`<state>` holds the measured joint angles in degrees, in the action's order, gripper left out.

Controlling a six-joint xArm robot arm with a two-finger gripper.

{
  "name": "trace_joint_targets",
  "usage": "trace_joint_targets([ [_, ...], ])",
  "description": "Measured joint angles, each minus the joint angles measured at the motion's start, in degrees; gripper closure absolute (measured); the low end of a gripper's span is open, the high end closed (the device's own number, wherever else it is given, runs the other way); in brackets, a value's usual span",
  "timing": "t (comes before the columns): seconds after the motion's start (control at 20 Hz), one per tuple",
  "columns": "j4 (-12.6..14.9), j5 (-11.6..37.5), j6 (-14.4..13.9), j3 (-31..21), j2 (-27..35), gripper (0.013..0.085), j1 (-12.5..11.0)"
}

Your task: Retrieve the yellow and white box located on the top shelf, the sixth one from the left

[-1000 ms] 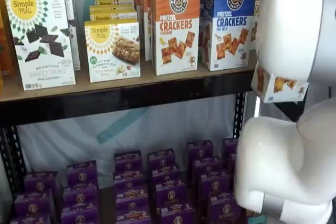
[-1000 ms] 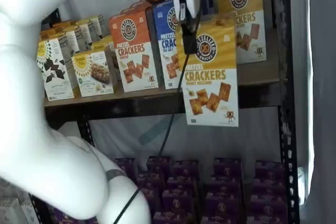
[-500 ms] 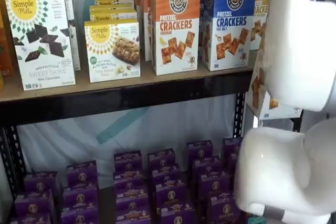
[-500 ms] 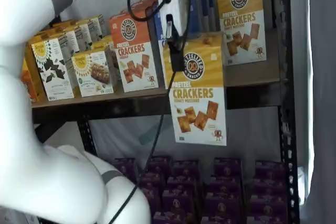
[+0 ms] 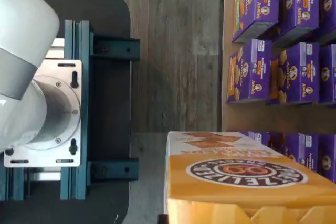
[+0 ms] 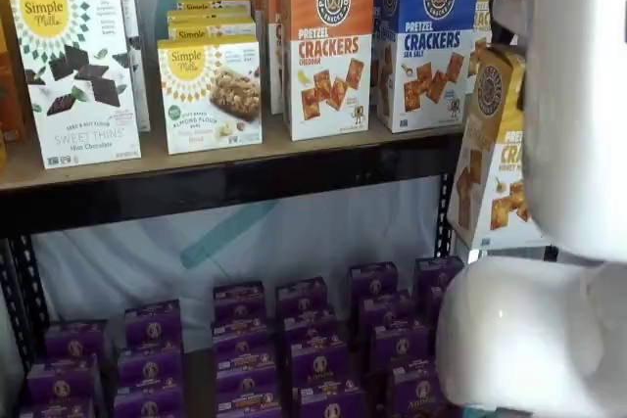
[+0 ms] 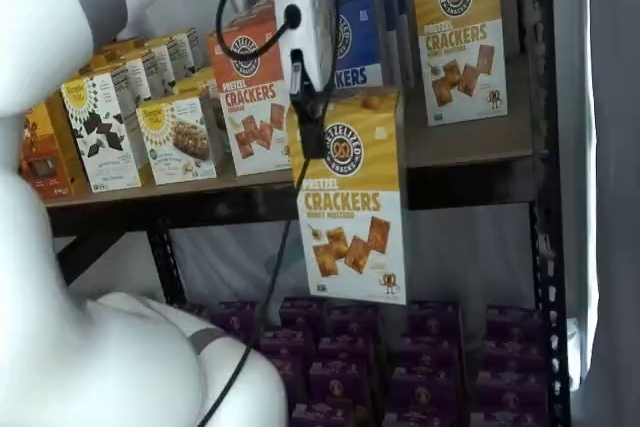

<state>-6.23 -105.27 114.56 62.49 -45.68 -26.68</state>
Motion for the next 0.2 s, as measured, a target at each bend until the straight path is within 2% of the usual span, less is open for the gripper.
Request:
trace_joint_targets([
  [0.2, 0.11, -0.55, -2.6, -1.36, -1.61, 0.037, 2.57],
])
